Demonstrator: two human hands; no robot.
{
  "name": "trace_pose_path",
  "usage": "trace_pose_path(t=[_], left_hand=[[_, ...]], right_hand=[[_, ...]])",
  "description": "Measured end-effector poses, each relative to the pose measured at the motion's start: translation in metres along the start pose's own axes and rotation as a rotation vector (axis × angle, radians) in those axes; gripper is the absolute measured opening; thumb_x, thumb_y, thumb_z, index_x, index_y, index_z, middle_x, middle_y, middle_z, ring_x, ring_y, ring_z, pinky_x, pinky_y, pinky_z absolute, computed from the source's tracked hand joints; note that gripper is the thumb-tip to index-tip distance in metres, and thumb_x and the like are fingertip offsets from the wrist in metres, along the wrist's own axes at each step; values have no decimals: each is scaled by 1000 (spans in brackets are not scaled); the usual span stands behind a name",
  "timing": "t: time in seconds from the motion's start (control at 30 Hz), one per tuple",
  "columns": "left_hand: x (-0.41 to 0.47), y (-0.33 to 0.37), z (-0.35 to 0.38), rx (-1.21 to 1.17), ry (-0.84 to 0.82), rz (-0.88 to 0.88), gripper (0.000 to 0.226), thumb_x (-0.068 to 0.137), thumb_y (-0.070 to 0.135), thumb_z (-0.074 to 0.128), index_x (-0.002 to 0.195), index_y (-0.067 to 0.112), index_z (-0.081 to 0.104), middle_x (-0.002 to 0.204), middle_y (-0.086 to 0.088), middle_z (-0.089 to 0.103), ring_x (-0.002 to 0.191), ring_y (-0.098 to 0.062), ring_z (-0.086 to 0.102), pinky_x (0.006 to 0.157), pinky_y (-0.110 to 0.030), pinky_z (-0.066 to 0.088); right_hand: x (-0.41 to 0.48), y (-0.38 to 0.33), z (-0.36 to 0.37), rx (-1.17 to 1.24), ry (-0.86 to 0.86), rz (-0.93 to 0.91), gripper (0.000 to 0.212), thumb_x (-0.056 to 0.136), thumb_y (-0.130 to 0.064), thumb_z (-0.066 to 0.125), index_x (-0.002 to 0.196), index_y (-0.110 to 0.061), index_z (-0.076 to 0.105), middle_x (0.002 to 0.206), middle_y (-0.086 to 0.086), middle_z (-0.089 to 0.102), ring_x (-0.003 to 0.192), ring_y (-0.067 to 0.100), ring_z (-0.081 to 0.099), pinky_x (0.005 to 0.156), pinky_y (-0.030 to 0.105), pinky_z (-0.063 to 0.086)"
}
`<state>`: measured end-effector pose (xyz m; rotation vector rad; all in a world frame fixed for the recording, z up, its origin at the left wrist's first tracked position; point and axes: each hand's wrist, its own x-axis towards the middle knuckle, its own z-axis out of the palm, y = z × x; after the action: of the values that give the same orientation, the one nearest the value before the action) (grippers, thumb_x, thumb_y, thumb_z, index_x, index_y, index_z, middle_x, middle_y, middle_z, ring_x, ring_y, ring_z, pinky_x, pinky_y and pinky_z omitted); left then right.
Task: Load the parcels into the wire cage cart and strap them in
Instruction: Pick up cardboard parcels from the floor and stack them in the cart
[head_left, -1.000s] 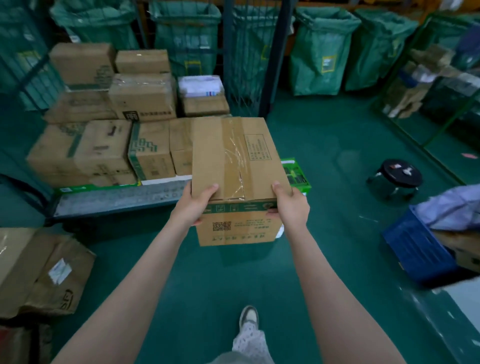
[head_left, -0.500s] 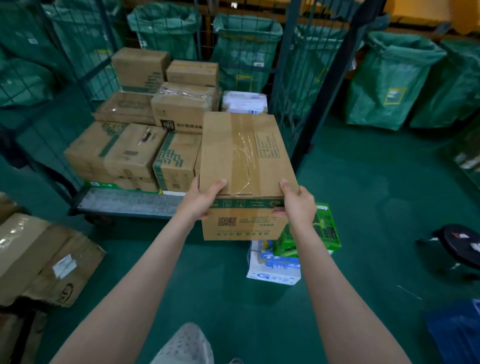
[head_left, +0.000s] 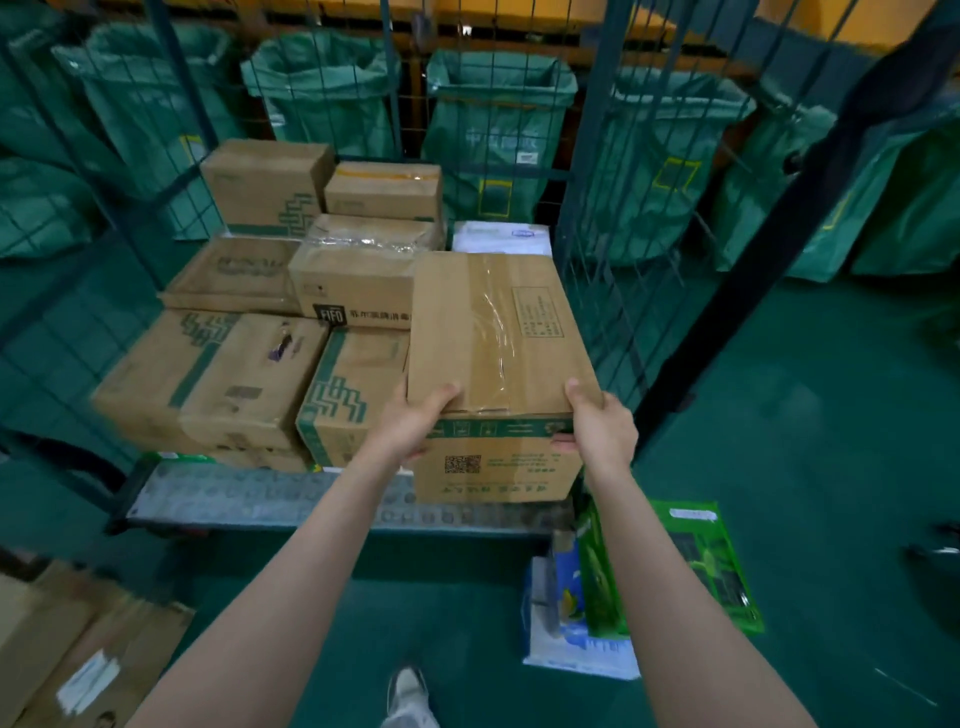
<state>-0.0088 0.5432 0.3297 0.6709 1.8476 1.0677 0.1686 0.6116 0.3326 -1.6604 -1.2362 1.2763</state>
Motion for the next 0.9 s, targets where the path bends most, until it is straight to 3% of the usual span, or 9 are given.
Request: trace_pose_path(t=[0.1,0.23,0.3,0.43,0.57,0.73,0.8,0.9], left_hand=[[53,24,-13,4,-16,3,72,85,49,59,144,22,29,127,-7,54,103,-25,56,78,-36,49],[104,41,-18,-2,-29,11,66,85,47,59,141,22,33,127,-6,56,102,-22,57,76,-34,49],[126,45,-16,0,-32,4,66,85,49,59,141,23,33,126,-5,56,99,-20,57,67,-29,47],[178,55,-6,19,-43,-27,61,87,49,56,138,22,36,108,-1,59,80,-9,56,59,-24,44],[226,66,8,5,-7,-84,46,87,48,57,123,25,41,91,5,57,77,-11,55,67,-26,48],[287,84,27,-25,8,-85,53,87,44,59,132,21,42,82,1,61,57,-9,48,50,-21,38],[307,93,36,-91,21,-98,51,89,42,56,133,22,41,88,-4,63,65,-11,52,59,-24,41],[339,110,43,-129,47,-96,56,89,44,54,138,23,36,116,-14,62,77,-13,55,67,-29,43]], right_hand=[[39,-20,32,12,6,11,38,94,-40,52,117,-11,55,103,9,65,58,17,67,44,18,51],[81,-38,60,27,35,20,36,93,-41,54,114,-12,55,106,11,66,59,20,69,63,35,60],[103,-45,70,19,34,37,44,92,-42,54,122,-10,55,112,11,64,60,20,69,67,37,60],[153,-55,85,25,25,69,29,92,-40,56,108,-16,55,108,8,64,64,21,69,65,33,59],[207,-61,100,19,-4,94,25,93,-35,56,109,-16,56,101,8,64,62,21,68,60,31,58],[273,-73,117,-16,-26,97,36,94,-36,53,123,-14,53,115,9,62,63,23,68,68,35,59],[299,-78,124,-19,-28,110,36,95,-37,51,124,-15,52,114,5,61,65,24,69,66,33,59],[335,-88,139,-43,-32,138,43,95,-42,49,126,-13,52,118,7,63,60,21,69,64,30,58]])
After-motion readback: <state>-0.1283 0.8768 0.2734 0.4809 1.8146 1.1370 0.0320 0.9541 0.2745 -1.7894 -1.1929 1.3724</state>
